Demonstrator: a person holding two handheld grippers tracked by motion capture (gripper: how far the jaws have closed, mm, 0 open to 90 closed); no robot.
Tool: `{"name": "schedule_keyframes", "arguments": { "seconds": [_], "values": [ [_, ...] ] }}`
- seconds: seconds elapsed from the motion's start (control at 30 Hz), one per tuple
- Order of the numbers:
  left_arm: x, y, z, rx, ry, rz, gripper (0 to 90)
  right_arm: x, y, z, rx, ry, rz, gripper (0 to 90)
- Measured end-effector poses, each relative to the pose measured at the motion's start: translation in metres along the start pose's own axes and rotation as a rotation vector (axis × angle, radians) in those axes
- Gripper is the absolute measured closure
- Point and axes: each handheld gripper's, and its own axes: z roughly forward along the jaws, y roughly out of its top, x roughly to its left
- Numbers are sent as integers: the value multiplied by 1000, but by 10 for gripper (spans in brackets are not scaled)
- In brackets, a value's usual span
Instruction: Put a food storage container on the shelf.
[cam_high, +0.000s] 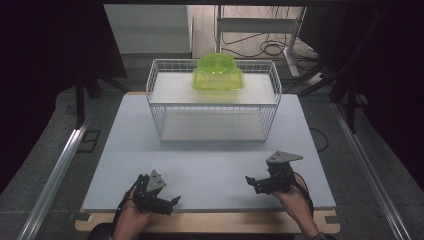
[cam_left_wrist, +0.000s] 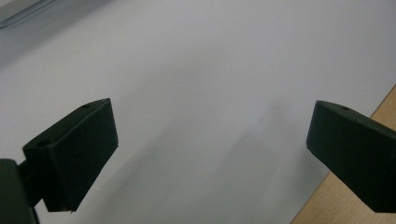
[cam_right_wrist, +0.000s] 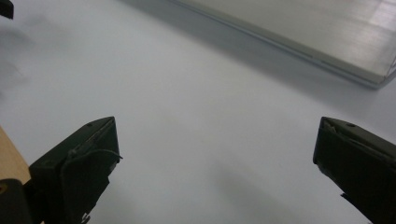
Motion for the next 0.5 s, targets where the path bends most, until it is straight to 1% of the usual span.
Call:
{"name": "schedule_keyframes", "arguments": {
  "seconds": [0.13, 0.3, 0.4, 0.5],
  "values": [
    [0, 0, 0, -1, 0, 4, 17, 1, -10, 3, 26, 9, 1, 0],
    [-1, 0, 1, 3, 1, 9, 16, 4, -21, 9, 79, -1, -10, 0],
    [-1, 0, 1, 8, -1, 12, 15, 4, -25, 13, 111, -7, -8, 0],
    [-1, 0, 2, 9, -1, 13, 15, 3, -27, 15, 126, -11, -1, 0]
  ]
}}
